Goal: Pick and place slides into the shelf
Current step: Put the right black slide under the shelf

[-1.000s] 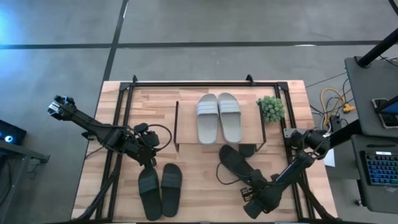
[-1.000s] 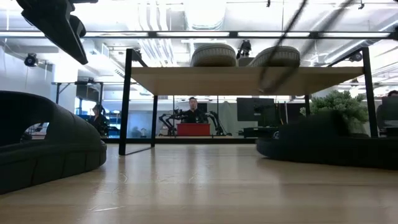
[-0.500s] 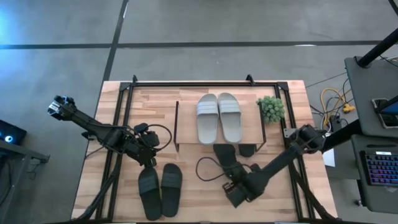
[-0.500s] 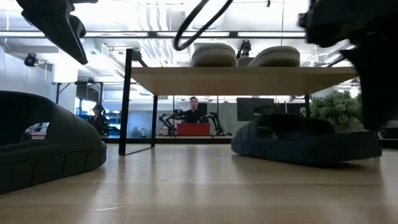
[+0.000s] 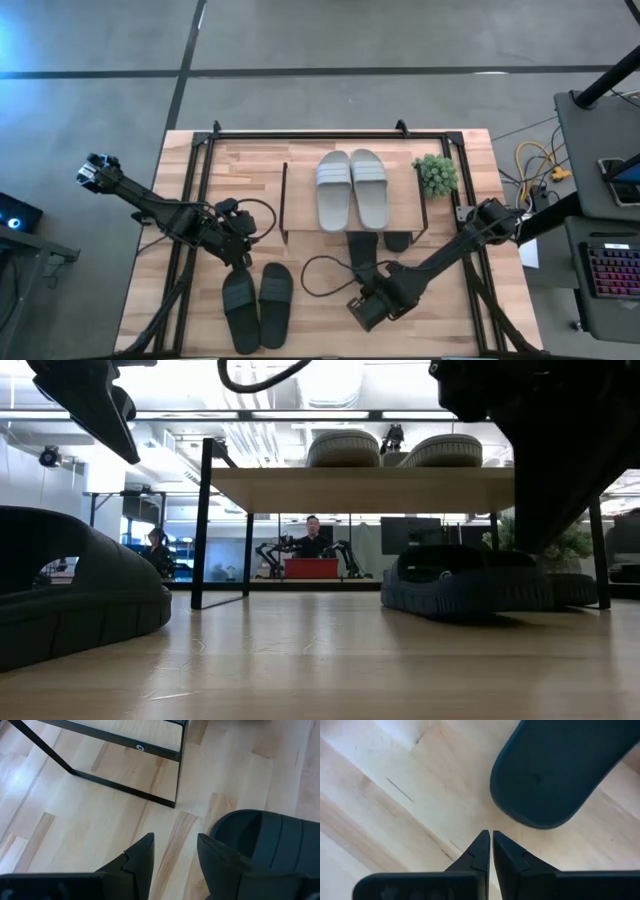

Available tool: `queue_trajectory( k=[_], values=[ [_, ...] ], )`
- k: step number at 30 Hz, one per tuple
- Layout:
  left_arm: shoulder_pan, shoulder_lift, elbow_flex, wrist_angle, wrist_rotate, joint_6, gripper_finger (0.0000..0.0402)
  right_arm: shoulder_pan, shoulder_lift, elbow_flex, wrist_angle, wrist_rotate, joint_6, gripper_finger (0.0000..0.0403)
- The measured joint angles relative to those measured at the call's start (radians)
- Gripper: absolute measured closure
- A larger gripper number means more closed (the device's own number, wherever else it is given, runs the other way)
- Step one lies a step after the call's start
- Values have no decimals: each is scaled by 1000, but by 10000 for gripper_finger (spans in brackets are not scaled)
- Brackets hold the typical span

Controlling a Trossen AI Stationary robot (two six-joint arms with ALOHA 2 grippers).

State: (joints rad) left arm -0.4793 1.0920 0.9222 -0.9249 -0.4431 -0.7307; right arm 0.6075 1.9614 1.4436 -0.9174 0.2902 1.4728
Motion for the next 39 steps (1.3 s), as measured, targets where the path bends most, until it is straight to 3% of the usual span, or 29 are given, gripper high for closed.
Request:
queue_trajectory(
  k=[9, 21, 31, 39],
  values=[
    [0, 0, 0, 0, 0, 0, 267, -1, 0, 2, -25, 52, 23, 390],
    [0, 0, 0, -2, 0, 2, 267, -26, 52, -1, -5, 0, -22, 390],
    [0, 0, 0, -3, 0, 2, 267, -94, 51, 0, 2, 66, -94, 390],
    [0, 0, 0, -3, 0, 2, 267, -136, 50, -3, -102, 135, -76, 390]
  ],
)
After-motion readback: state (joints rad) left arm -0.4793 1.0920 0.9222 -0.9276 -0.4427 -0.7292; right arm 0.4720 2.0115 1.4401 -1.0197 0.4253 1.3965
